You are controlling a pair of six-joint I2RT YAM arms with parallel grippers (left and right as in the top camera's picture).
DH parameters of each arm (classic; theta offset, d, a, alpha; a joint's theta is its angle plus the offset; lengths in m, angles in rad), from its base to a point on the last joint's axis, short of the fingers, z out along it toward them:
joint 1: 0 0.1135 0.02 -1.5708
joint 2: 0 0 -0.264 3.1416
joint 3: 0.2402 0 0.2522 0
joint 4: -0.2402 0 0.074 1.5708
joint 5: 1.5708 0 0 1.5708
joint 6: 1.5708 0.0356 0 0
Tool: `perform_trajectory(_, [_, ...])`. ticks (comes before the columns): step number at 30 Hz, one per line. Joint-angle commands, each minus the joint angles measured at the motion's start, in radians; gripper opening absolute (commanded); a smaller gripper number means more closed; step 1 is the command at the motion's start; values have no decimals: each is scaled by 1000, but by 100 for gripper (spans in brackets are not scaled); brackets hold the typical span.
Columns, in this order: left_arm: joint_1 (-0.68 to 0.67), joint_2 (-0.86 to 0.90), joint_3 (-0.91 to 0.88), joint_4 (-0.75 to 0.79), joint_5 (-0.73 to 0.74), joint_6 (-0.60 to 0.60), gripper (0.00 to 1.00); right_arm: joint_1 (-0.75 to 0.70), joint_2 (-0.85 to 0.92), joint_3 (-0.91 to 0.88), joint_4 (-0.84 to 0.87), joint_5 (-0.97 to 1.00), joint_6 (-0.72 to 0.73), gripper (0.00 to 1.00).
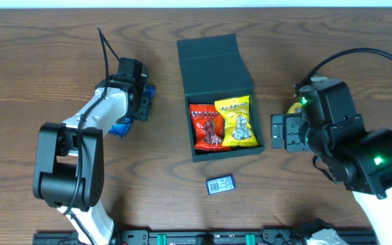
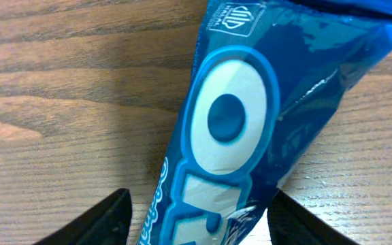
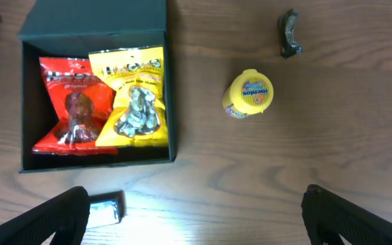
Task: Pack container
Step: 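Grasp the blue Oreo pack with the left gripper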
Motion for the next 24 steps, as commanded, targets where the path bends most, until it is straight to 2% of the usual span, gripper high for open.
perform_trajectory(1, [7, 11, 0, -6, -9, -1, 58, 6, 0, 3, -3, 11, -18, 99])
perform_trajectory(16, [7, 11, 0, -9, -6, -33, 29, 6, 0, 3, -5, 11, -18, 99])
perform_trajectory(21, [7, 11, 0, -9, -6, -39, 24, 6, 0, 3, -5, 13, -18, 99])
perform_trajectory(24, [7, 11, 0, -9, -3, -58, 17, 6, 0, 3, -4, 19, -18, 99])
